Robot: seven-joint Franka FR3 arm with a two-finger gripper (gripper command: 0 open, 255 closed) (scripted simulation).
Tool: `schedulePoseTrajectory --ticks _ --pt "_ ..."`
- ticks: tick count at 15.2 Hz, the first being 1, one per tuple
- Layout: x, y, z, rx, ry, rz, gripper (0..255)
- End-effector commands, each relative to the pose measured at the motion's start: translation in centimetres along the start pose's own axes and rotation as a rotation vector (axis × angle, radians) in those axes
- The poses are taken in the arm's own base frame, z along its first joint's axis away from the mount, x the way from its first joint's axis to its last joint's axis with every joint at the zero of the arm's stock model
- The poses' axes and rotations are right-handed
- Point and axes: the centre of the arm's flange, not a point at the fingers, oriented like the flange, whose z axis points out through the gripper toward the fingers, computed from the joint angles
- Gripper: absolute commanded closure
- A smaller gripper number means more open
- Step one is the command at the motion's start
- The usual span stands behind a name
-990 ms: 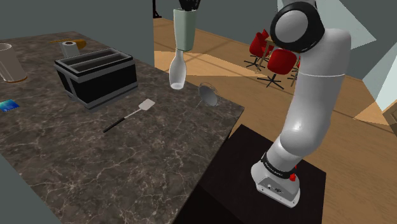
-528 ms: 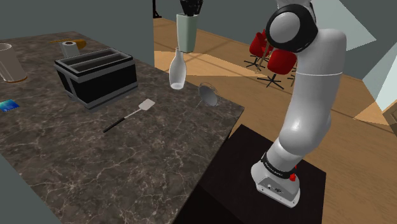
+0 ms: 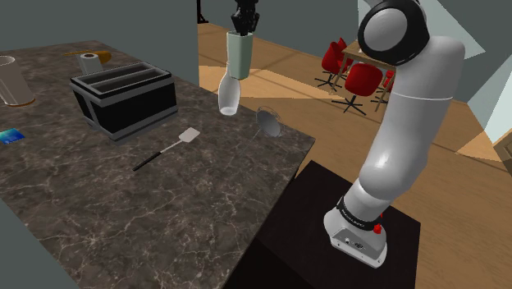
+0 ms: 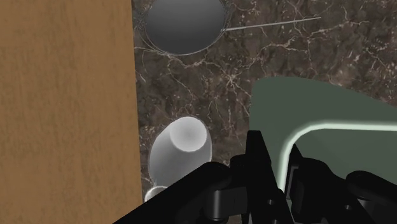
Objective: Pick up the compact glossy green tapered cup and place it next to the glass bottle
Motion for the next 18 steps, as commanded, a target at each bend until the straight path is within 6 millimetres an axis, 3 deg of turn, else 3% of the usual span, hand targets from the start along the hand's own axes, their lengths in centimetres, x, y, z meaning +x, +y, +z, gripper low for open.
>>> schedulePoseTrajectory --ticks 1,18 --pt "0.2 0.0 1.1 0.000 0.001 0.000 255" --pt "1.2 0.0 10.0 0.000 0.001 0.000 255"
